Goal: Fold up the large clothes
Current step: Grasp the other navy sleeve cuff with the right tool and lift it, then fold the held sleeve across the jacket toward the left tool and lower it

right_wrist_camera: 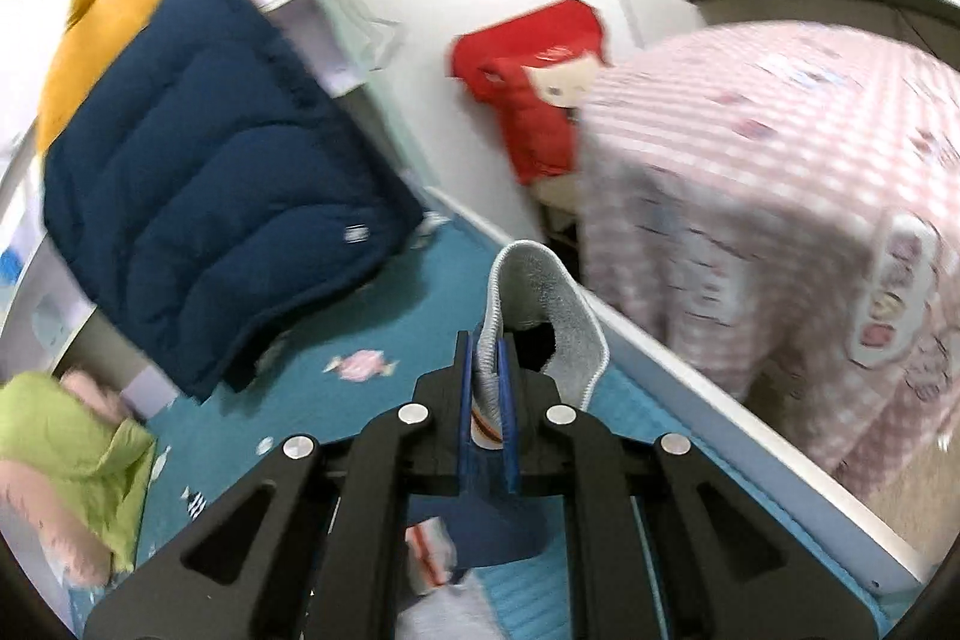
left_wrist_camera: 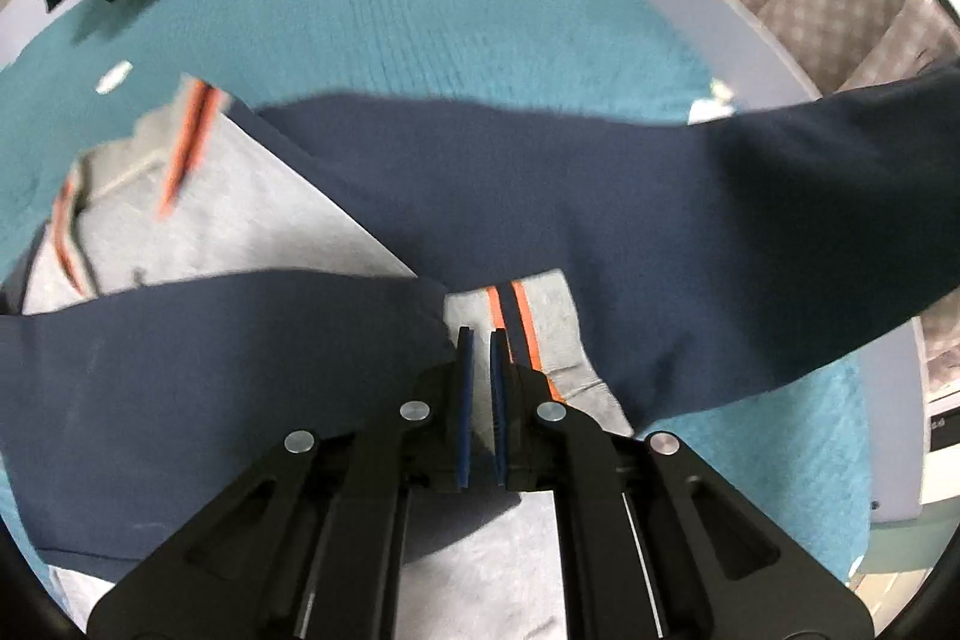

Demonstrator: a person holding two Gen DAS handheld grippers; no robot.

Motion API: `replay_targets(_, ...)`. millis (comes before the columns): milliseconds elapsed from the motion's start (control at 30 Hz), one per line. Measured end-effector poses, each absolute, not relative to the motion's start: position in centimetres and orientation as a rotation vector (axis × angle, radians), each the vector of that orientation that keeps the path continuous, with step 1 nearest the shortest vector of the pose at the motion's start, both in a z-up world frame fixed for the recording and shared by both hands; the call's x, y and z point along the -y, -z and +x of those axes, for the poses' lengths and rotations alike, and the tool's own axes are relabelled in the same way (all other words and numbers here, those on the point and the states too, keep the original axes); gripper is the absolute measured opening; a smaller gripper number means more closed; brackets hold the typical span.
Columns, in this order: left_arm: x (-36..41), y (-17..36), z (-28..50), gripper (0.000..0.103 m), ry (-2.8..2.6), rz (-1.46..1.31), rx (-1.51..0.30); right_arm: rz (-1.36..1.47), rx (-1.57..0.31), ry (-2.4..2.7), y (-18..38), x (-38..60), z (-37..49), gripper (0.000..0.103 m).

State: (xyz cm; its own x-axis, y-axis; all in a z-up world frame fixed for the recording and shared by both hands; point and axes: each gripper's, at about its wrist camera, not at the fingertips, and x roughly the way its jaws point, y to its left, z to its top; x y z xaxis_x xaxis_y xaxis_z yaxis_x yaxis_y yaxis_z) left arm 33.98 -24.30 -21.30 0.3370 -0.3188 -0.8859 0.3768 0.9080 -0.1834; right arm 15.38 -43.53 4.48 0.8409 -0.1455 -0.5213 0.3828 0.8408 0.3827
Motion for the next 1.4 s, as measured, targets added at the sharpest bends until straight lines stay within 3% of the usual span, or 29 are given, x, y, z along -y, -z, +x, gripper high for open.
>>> replay_targets(433, 7.7, 11.0, 31.1, 0.007, 0.299, -0.033, -0.934, 0.328, -0.627, -0.026, -3.0, 25.2, 22.3, 0.007)
replay_targets(700, -4.4, 10.9, 29.2, 0.007, 0.112, -0.095, -0.928, 0.224, -0.789, -0.191, 2.9, 12.5, 26.0, 0.007)
replay_targets(1000, -14.4, 15.3, 26.6, 0.007, -0.049, -0.207, -1.016, 0.122, -0.972, -0.257, 12.0, 2.3, 29.6, 0.008)
replay_targets(1067, -15.6, 16.1, 26.1, 0.007, -0.070, -0.228, -1.027, 0.155, -0.991, -0.385, 13.2, 1.2, 29.7, 0.014)
replay_targets(1100, -16.2, 16.4, 25.8, 0.007, -0.088, -0.238, -1.032, 0.179, -1.016, -0.433, 13.7, 1.0, 29.8, 0.036)
replay_targets(1133, -16.7, 16.7, 25.7, 0.007, -0.101, -0.246, -1.037, 0.204, -1.051, -0.427, 14.0, 1.0, 29.8, 0.068)
replay_targets(1167, -16.8, 16.9, 25.6, 0.007, -0.105, -0.256, -1.043, 0.219, -1.029, -0.415, 13.8, 1.3, 29.5, 0.078)
replay_targets(1333, -16.0, 18.0, 26.2, 0.007, -0.084, -0.268, -1.072, 0.157, -0.941, -0.305, 12.2, 5.5, 28.1, 0.087)
replay_targets(1400, -14.9, 18.4, 26.8, 0.018, -0.056, -0.263, -1.089, 0.129, -0.934, -0.234, 12.1, 8.2, 27.8, 0.089)
